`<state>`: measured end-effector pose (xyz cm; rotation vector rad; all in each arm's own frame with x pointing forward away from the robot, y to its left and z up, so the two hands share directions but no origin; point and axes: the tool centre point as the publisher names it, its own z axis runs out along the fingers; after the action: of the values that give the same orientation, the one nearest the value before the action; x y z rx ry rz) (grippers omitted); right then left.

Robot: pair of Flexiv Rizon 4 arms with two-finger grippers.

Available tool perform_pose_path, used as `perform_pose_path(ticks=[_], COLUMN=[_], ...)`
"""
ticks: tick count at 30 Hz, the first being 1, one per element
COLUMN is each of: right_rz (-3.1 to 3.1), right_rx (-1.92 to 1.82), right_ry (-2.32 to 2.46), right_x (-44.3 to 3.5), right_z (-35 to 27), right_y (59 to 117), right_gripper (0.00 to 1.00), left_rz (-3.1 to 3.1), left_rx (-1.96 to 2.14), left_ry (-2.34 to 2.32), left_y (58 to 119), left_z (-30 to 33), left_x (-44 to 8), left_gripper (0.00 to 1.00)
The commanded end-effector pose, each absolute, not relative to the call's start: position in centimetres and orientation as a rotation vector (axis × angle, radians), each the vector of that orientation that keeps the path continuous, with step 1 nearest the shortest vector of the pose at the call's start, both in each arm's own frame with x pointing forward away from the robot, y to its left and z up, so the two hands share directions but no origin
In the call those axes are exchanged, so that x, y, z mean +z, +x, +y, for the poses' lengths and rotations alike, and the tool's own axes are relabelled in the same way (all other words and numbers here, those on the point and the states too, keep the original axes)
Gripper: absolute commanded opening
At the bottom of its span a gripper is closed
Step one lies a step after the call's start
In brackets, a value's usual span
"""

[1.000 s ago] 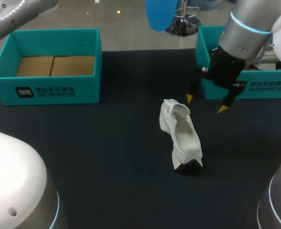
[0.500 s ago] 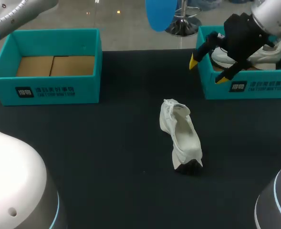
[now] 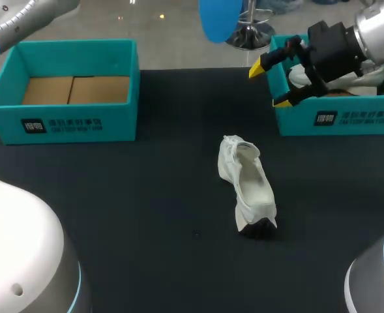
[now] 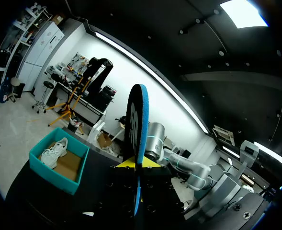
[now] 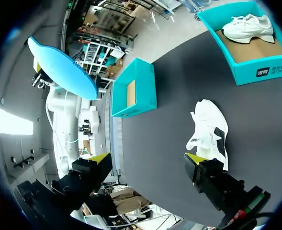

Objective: Take the shoe out of the shoebox, open the shoe tongue, remove and reinsert the insole, then place the shoe into the shoebox

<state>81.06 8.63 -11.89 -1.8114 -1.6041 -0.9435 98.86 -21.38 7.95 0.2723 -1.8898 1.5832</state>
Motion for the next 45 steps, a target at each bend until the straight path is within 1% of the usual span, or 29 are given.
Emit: perform_pose_path(ticks=[1, 4, 21, 24, 29, 38, 45], right_rz=[-1.579, -1.567, -1.567, -1.410, -1.256, -1.143, -1.181], right_rx=[-0.964, -0.938, -0.938, -0.918, -0.936, -1.014, -1.055], right_ry=[-1.789, -1.852, -1.852, -1.812, -1.718, -1.643, -1.587], right_x=[-12.3, -12.2, -12.2, -13.6, -14.6, -12.6, -11.4], right_z=[9.2, 9.7, 9.7, 9.0, 9.8, 12.1, 14.8], right_y=[81.4, 81.6, 81.6, 80.9, 81.1, 82.2, 83.3], right_gripper=[1.00, 1.00, 1.00, 1.00, 1.00, 1.00, 1.00], left_rz=[-1.889, -1.889, -1.889, -1.889, -1.889, -1.889, -1.889], left_rx=[1.586, 1.586, 1.586, 1.586, 1.586, 1.586, 1.586], left_ry=[0.273, 0.273, 0.273, 0.273, 0.273, 0.273, 0.273], left_y=[98.8, 98.8, 98.8, 98.8, 98.8, 98.8, 98.8], left_z=[-21.4, -21.4, -21.4, -21.4, -21.4, -21.4, -21.4], left_x=[7.9, 7.9, 7.9, 7.9, 7.9, 7.9, 7.9], left_gripper=[0.00, 0.00, 0.00, 0.00, 0.00, 0.00, 0.00])
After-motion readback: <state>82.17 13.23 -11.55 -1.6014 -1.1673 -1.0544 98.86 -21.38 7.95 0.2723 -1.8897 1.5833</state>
